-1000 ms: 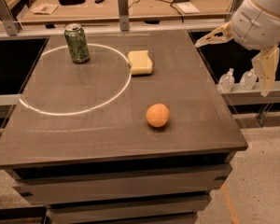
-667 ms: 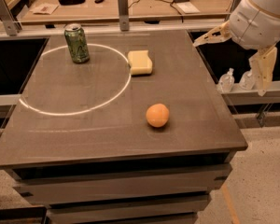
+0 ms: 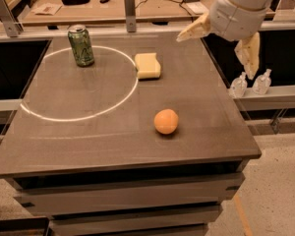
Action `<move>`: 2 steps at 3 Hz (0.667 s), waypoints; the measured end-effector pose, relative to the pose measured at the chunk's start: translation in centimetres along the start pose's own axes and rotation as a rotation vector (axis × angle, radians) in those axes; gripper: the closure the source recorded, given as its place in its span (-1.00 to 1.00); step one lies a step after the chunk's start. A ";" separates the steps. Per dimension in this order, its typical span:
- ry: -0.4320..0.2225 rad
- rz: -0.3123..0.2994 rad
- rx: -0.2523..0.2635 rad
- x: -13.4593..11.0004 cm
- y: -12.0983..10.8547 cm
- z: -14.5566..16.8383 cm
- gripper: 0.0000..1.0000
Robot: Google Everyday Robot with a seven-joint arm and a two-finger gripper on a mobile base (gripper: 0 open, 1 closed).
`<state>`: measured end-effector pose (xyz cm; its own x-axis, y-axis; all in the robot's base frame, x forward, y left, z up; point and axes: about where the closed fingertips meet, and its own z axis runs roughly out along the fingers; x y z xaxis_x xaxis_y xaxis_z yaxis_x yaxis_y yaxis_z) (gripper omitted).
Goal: Move sponge near green can
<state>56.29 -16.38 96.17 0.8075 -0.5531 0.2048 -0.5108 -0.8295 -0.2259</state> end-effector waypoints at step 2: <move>-0.001 -0.398 -0.055 0.1 -6.2 1.8 -1.00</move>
Offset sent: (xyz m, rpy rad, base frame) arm 0.0539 0.0751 -0.0115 -0.2512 0.0859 0.5939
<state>60.08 -11.15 95.87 0.9457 -0.1877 0.2654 -0.1730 -0.9818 -0.0780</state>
